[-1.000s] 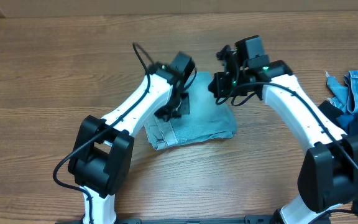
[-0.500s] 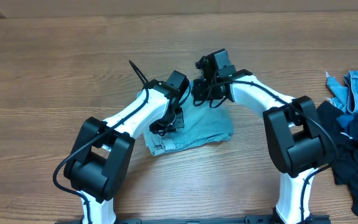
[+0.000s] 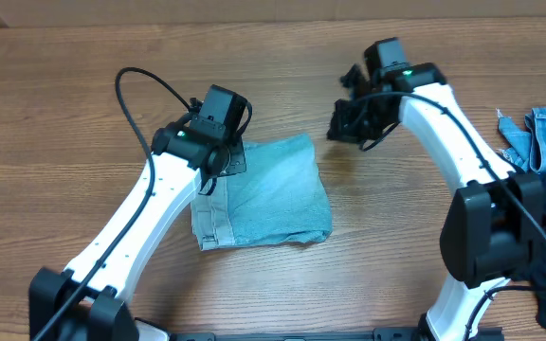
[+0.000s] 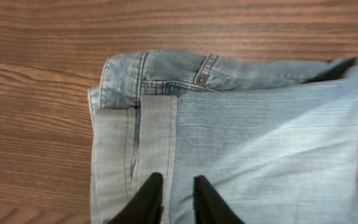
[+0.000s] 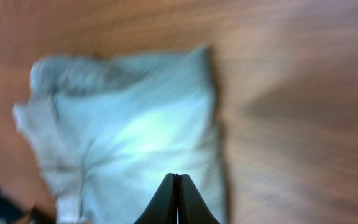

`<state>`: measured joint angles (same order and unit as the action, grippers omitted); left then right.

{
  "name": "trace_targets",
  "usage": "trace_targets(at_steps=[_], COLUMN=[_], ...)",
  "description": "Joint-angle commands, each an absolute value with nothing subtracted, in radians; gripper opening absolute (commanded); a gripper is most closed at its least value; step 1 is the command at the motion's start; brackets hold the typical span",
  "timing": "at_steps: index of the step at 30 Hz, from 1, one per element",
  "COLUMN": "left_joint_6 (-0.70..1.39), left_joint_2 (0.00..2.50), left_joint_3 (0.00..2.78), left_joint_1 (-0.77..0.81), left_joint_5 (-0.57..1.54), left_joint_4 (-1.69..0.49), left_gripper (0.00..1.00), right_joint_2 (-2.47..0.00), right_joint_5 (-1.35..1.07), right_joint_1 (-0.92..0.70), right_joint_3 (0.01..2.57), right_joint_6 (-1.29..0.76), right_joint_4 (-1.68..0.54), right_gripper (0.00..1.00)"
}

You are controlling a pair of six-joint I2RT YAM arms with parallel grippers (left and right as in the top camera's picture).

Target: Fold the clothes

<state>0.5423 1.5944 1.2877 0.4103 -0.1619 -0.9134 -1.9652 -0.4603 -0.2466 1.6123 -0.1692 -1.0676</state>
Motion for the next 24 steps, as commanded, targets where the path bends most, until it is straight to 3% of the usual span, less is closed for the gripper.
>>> trace_targets(at_steps=[1,6,12,17,22,24], left_joint_6=[0.540,0.585,0.494,0.422,0.331,0.291], left_joint_2=[1.746,1.907,1.922,1.916,1.915,1.915], left_joint_3=[1.291,1.291,1.298,1.552,1.777,1.768], left_joint_1=[0.404,0.360,0.190,0.058,0.128,0.198], left_joint_5=[-0.164,-0.167,-0.237,-0.225,-0.009,-0.044], left_joint_4=[-0.900,-0.862,-0.857,-1.100,-1.290,-1.292], left_gripper=[0.13,0.09,0.15,0.11,0.17,0.17], right_joint_2=[-1.954,-1.958,-1.959,-1.916,-1.861,-1.861], right_joint_5=[-0.476,-0.441,-0.250,-0.294,-0.398,-0.395], right_joint_1=[-0.379,-0.455,-0.316,-0.215,-0.213,-0.199], right_joint_3=[1.528,1.349,1.252,1.293,1.324,1.325], right_joint_6=[-0.187,-0.223,-0.290,-0.258,-0.149,-0.162], right_joint_4=[-1.072,-0.977,-0.948,-0.960,-0.986,-0.965], right_gripper=[0.04,0.04,0.04,0.04,0.09,0.13])
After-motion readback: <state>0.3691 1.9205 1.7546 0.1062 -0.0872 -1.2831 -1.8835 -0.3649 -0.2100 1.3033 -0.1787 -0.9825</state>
